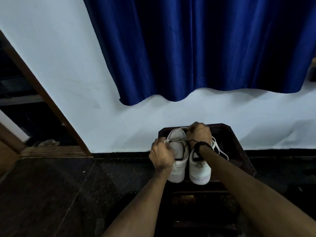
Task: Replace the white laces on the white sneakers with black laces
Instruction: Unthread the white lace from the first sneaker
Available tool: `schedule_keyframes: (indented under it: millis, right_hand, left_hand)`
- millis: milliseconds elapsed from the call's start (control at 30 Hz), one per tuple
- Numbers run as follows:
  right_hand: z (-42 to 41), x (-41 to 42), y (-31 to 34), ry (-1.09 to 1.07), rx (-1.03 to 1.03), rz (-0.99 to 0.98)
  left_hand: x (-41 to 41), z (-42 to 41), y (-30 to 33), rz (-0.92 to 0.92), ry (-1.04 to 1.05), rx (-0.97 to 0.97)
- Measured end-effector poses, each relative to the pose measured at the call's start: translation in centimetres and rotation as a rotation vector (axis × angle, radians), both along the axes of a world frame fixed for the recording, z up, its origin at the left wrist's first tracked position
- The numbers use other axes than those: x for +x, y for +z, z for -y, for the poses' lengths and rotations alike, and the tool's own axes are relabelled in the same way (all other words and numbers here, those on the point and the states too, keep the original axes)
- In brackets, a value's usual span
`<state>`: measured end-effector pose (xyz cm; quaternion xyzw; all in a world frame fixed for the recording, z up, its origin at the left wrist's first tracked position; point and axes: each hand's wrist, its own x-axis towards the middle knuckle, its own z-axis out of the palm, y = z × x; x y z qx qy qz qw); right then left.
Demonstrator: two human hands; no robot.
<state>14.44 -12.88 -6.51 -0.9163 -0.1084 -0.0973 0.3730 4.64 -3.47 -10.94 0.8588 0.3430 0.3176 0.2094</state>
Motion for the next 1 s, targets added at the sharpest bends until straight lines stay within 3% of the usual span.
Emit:
schedule_keyframes:
  millis: [100,200,300,467,600,767,867,1000]
  right_hand:
    - [-0.8,0.2,-0.2,0.248,-0.138,0.188]
    - [-2.4,-0.3,0.3,0.534,-0.597,0.29]
    - [-3.5,-0.8,-0.5,0.568,-0.762,0.346]
    - [-2.5,-0.6,-0.9,0.434,-0.523,0.369]
    - [-0.7,-0.3,-0.1,0.086,0.14,0.19]
    - [0.8,0.9,0.3,-0.08,0.662,0.074]
    - [1.4,0.6,0.7,-0.086,0.723,0.018]
    - [1.8,-2.6,-0.5,0.141,0.491,0.118]
  left_hand:
    - [0.1,0.0,-0.2,0.001,0.003,-0.007]
    - [0.2,-0.2,-0.2,0.013,-0.005,-0.023]
    - [0.3,-0.4,-0.5,0.013,-0.025,-0.023]
    - [0.4,-0.4,-0.2,-0.021,-0.006,-0.008]
    - [0.3,-0.4,-0.4,-0.074,-0.036,0.152]
    - [1.0,-0.7,0.2,-0.293,-0.144,0.345]
    - [1.4,-0.8,0.2,-0.337,-0.17,0.402]
    - [1.6,-1.1,0.0,-0.251,-0.156,0.449]
